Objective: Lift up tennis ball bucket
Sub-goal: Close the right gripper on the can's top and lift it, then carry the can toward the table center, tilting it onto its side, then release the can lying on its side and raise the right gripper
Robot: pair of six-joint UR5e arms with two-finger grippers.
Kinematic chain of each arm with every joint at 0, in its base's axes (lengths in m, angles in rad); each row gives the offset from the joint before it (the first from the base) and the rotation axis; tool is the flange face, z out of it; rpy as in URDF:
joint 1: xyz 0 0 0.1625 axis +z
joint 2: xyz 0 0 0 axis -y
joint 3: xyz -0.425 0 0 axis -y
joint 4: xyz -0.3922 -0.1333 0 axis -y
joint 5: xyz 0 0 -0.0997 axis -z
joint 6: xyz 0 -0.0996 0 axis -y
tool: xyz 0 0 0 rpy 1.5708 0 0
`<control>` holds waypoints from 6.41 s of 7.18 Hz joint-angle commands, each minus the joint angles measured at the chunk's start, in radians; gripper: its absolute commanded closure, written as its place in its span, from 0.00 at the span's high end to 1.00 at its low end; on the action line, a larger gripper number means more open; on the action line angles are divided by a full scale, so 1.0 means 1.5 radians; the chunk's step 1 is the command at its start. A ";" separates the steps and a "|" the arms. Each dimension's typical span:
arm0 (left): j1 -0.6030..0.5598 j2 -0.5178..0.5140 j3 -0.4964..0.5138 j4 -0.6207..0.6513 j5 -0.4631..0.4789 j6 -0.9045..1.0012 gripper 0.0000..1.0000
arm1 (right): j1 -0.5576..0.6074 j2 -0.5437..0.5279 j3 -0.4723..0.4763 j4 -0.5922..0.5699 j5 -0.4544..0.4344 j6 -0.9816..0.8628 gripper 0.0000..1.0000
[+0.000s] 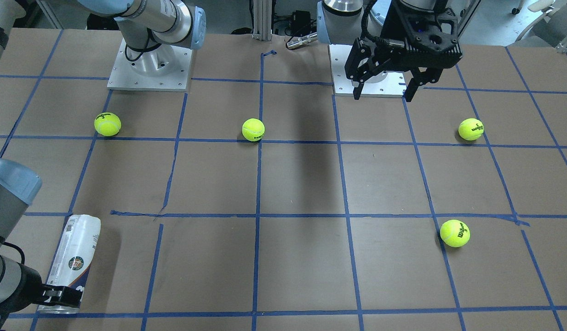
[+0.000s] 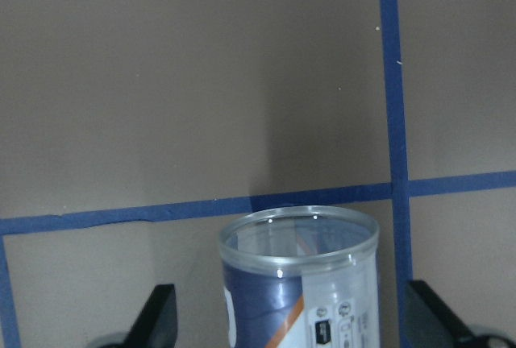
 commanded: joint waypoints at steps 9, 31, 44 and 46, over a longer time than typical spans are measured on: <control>0.001 0.001 0.004 0.000 -0.003 0.000 1.00 | -0.013 0.031 0.008 -0.029 0.034 -0.093 0.96; 0.003 0.002 0.001 0.000 -0.003 -0.001 1.00 | 0.468 -0.047 0.058 -0.027 0.055 -0.531 0.44; 0.005 -0.001 0.000 0.013 -0.006 -0.001 1.00 | 0.508 -0.016 0.063 -0.027 0.093 -0.608 1.00; 0.037 -0.012 -0.008 0.021 -0.061 0.003 1.00 | 0.492 -0.044 0.062 -0.023 0.095 -0.580 1.00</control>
